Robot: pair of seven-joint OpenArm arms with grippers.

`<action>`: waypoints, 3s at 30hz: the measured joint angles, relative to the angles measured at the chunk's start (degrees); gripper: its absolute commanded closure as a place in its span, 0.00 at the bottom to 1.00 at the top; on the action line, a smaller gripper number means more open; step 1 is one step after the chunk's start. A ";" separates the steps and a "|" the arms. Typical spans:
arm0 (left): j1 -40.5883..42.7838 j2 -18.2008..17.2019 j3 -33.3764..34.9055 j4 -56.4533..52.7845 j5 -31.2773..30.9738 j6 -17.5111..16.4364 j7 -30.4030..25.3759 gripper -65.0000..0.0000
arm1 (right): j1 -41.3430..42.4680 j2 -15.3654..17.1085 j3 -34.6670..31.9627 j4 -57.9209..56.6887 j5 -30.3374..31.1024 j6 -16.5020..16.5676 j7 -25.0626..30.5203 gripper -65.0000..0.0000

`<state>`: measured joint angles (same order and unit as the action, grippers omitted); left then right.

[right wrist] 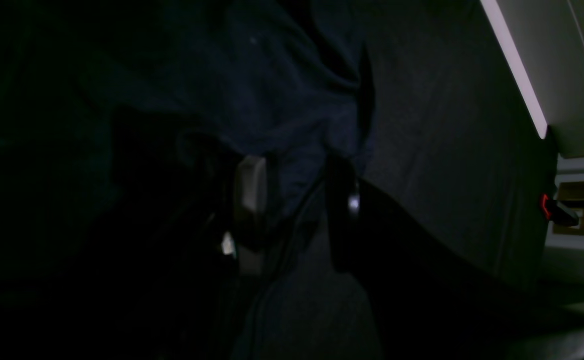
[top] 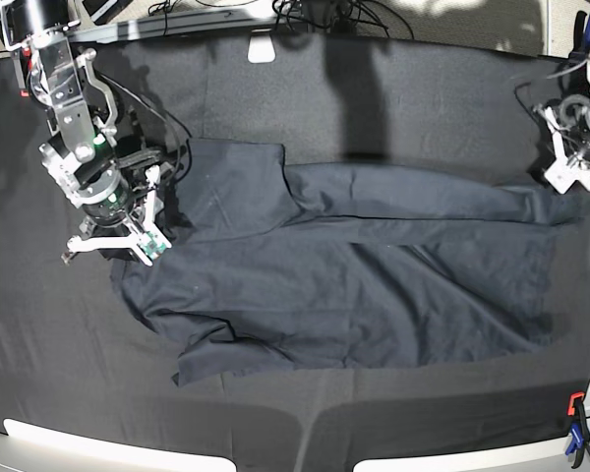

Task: Layout the t-shirt on the table in an organized manner, then fold the t-shirt properly
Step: 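Release the folded edge and raise both grippers away, then move the right gripper to the folded shirt's sleeve edge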

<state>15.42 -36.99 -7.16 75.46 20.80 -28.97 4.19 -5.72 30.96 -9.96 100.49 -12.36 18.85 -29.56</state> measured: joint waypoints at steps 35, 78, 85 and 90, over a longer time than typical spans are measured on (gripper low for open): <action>10.78 -6.40 -4.28 15.39 -17.07 14.91 15.19 0.60 | -0.09 0.66 3.50 13.57 17.03 3.89 -5.51 0.70; 18.51 16.20 -14.25 34.97 -22.29 13.75 10.84 0.60 | -16.17 9.05 -11.63 16.26 4.81 13.38 -2.95 0.71; 18.51 16.22 -14.25 34.97 -22.29 13.75 10.84 0.60 | -12.66 9.05 -18.64 16.26 -1.29 7.82 -2.84 0.71; 18.51 16.20 -14.25 34.97 -22.29 13.75 10.84 0.60 | -10.16 9.03 -21.73 16.20 -1.14 7.85 -2.82 0.78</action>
<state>33.93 -20.80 -21.41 110.43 -1.50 -15.22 15.03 -15.88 39.99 -31.68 116.68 -13.50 26.70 -32.38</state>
